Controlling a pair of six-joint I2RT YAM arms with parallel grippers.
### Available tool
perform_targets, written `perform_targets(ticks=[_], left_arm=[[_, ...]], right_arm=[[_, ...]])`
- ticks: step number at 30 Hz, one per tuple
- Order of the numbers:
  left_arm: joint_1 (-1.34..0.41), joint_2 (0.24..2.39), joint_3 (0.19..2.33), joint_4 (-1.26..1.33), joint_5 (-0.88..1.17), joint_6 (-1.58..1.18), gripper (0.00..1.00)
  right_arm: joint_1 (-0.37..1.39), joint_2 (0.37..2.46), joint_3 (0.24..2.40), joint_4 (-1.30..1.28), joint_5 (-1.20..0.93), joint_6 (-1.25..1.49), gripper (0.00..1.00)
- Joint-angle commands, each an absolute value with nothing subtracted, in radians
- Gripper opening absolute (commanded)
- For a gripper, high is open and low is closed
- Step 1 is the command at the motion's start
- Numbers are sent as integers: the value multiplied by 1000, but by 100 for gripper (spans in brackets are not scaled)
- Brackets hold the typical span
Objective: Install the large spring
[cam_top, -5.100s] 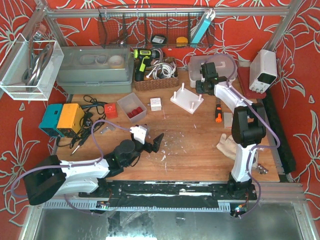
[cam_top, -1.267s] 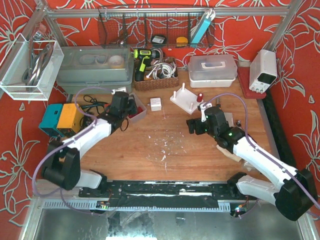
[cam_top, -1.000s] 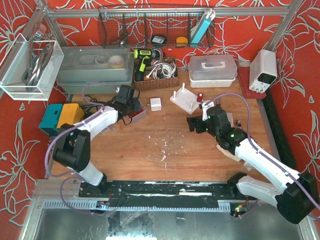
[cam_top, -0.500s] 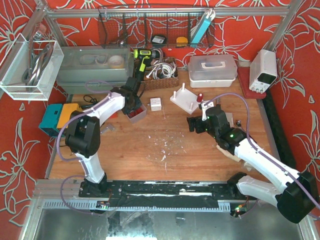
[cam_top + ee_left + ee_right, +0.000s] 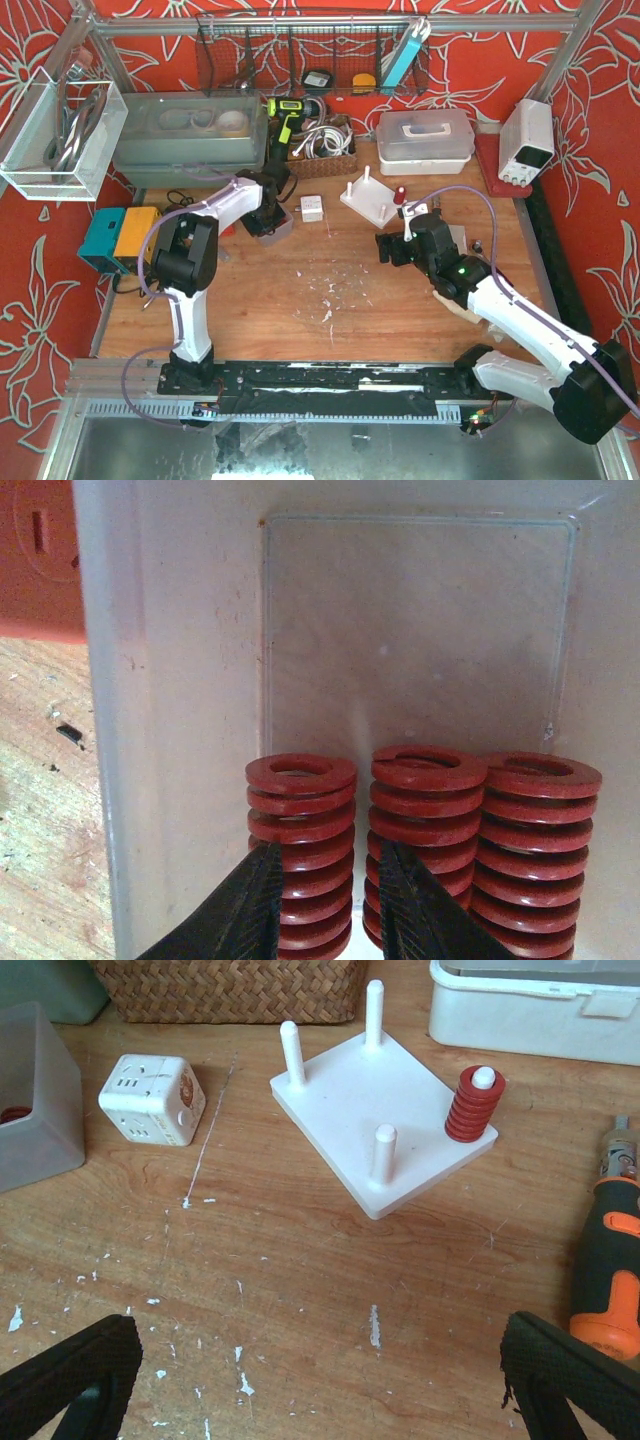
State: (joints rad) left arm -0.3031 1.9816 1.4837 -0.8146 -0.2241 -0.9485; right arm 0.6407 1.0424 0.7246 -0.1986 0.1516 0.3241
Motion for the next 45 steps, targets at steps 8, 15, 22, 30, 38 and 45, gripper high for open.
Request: perform_targets(ticks=[8,15,22,30,38,45], left_arm=[[-307,2078,1518,-788,-332,-944,23],[-305,2080,1550,-729,-400,-924,23],[-305,2047,1540,-682,-388,-919,25],[-305,1958,1511,-674,-368,-907,36],[-304,2007,1510,-742,-401,-901,39],[-298,2078,1498,-717,-378,-904,40]], right_arm=[[650,1053,730,-209,203,309,98],[650,1064,731,-207,209,307,98],[649,1062,731,-209,218,303,99],[649,1059,730,-207,219,304,99],[649,1055,729,-211,224,302,99],[649,1059,730,-211,228,301,99]])
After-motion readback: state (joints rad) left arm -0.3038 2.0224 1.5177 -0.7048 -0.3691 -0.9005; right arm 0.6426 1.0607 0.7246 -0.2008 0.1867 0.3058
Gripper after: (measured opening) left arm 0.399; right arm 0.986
